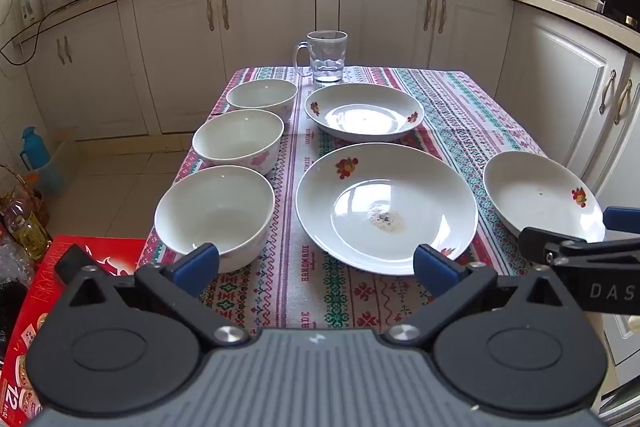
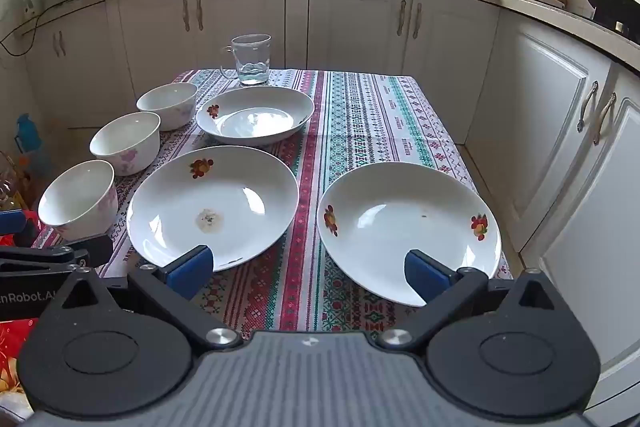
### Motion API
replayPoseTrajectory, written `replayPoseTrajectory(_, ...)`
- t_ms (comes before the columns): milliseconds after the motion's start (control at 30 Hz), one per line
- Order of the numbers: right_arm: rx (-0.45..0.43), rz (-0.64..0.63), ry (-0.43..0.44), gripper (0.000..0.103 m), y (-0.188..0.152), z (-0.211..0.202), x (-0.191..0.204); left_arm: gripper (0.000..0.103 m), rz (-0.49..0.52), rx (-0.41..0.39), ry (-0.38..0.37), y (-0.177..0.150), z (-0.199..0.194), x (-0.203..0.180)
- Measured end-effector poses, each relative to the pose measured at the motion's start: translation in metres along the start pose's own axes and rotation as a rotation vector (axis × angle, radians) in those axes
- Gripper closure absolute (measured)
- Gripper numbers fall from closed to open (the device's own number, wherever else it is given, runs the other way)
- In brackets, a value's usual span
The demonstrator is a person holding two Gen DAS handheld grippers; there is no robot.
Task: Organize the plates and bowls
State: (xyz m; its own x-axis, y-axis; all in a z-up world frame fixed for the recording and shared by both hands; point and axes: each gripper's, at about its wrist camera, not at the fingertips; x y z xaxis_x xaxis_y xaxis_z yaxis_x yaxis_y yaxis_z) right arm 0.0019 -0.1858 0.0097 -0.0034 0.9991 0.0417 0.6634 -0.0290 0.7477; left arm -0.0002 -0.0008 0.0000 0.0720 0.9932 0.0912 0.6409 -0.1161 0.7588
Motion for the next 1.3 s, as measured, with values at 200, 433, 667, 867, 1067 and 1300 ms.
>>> replayPoseTrajectory(200, 0.002, -0.012, -0.001, 0.0, 0.0, 0.0, 0.0, 0.001, -0.008, 0.006, 0.005, 0.0, -0.002, -0.007)
replayPoseTrajectory(433, 0.003, -0.007, 0.001, 0.0, 0.001, -0.001, 0.0, 0.001, -0.015, 0.01, -0.004, 0.0, -0.006, -0.004)
replayPoseTrajectory(667, 0.002, -0.009, -0.001, 0.0, 0.0, 0.001, 0.002, 0.001, -0.018, 0.016, -0.011, 0.001, 0.0, 0.002)
replayPoseTrajectory(867, 0.001, -0.01, -0.002, 0.0, 0.0, -0.001, 0.002, 0.001, -0.017, 0.016, -0.01, 0.001, 0.001, 0.003)
replayPoseTrajectory(1067, -0.004, -0.014, -0.005, 0.0, 0.001, -0.002, 0.003, 0.001, -0.017, 0.015, -0.008, 0.002, 0.001, 0.003)
replayPoseTrajectory(1300, -0.007, -0.016, -0.007, 0.0, 0.0, -0.003, 0.003, 0.001, -0.017, 0.015, -0.008, 0.002, 0.0, 0.003)
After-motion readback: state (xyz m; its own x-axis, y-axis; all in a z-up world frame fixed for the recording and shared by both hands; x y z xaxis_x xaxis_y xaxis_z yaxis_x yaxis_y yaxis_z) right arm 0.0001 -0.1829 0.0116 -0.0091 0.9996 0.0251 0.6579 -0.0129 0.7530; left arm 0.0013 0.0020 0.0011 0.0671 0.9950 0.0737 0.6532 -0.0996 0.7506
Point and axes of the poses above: each gripper's, at about its wrist camera, not at the fingertips, and z roughly the way its jaws point, x to its left, y to its top, and after that the axes turned 5 degrees about z, right-handed
